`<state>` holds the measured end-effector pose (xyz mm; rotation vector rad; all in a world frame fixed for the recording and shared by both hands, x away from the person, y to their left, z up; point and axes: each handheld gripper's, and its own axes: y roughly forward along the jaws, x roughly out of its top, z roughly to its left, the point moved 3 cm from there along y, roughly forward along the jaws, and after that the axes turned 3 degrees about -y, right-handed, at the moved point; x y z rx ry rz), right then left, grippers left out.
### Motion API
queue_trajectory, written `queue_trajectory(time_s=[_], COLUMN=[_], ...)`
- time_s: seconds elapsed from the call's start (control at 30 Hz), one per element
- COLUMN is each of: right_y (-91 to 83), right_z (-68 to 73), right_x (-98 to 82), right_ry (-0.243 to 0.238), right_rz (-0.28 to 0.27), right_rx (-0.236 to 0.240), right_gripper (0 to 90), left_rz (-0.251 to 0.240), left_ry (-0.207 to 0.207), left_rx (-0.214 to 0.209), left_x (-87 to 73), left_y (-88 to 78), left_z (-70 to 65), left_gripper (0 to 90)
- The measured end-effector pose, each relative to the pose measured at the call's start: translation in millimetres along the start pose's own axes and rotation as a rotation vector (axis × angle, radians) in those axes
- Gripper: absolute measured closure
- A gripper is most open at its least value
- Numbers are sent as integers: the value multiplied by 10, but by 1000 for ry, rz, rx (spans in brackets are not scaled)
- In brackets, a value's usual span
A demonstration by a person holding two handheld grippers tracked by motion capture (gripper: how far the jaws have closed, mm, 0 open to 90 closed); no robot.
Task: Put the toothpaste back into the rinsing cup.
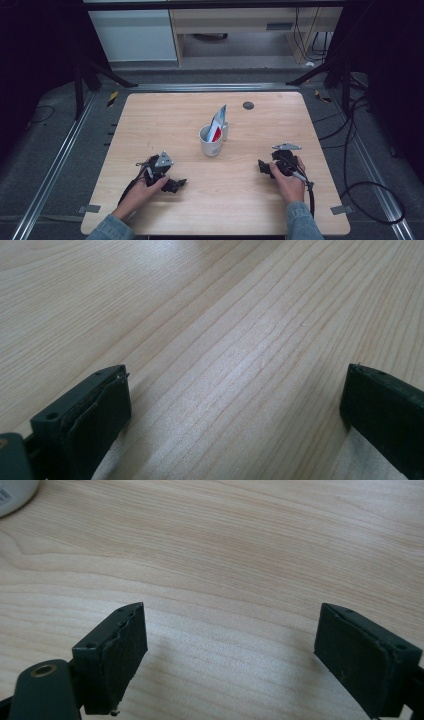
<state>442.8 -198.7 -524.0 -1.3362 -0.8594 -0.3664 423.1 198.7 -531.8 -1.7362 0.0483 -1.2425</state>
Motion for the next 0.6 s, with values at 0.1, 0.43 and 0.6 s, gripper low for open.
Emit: queue_trajectory(time_s=[0.1,0.43,0.6], right_y=[76,196,209], right_z=[5,83,95], right_x=[3,45,55], right_ry=[8,3,15], right_rz=[3,-14,-11], right_rx=[-10,-54,-65], right_gripper=[124,24,14], left_rz=[0,0,-1], left_ry=[0,0,0], left_rx=[0,0,0], left_x=[0,0,-1], left_y=[0,0,0], left_z=[0,0,-1], left_gripper=[0,0,0])
